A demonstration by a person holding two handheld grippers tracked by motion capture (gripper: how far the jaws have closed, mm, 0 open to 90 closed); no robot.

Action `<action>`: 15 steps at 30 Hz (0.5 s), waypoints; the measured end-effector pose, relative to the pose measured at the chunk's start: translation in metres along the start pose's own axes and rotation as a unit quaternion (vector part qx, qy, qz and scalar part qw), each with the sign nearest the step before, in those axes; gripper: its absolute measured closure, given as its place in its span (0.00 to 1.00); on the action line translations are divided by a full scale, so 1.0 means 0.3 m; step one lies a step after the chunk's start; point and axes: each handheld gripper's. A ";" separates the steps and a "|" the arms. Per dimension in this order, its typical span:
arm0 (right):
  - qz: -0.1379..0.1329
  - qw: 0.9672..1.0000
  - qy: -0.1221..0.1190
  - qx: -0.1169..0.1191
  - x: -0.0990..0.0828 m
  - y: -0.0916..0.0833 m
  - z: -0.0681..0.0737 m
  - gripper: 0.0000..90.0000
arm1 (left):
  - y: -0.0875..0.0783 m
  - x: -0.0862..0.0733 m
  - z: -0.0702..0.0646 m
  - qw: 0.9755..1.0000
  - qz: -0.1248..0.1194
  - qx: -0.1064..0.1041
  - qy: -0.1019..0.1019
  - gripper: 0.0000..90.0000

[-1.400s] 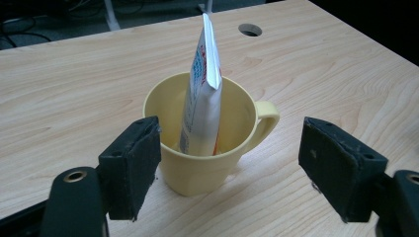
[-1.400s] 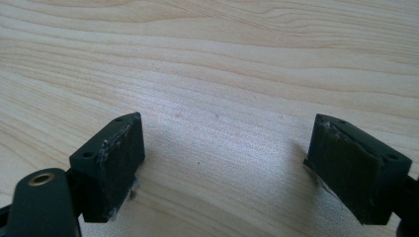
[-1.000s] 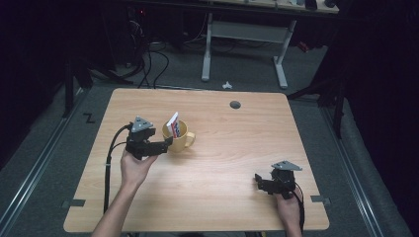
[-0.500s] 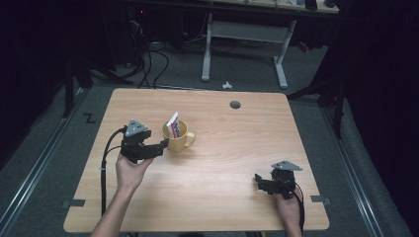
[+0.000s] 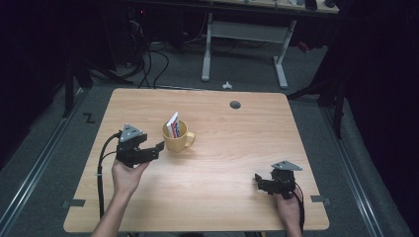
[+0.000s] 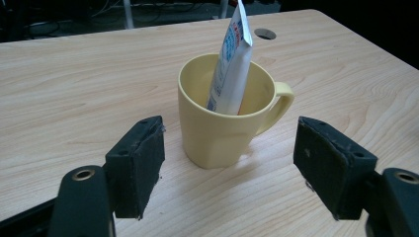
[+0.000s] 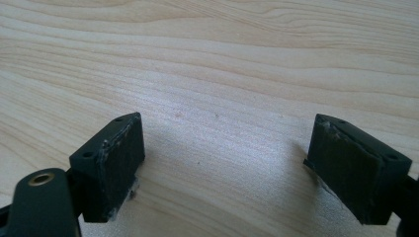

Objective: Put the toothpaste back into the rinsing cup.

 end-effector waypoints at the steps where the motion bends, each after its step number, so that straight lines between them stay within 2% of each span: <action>1: 0.000 1.000 0.000 0.000 0.000 0.000 0.000 0.16 | -0.002 -0.002 0.001 1.000 -0.001 0.000 -0.001 0.32; 15: 0.000 1.000 0.000 0.000 0.000 0.000 0.000 0.16 | -0.025 -0.028 0.013 1.000 -0.001 0.008 -0.005 0.31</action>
Point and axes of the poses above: each handheld gripper's, and its own axes: y roughly forward along the jaws, x roughly out of its top, z roughly to its left, and after that the axes turned 13 degrees about y, right-handed
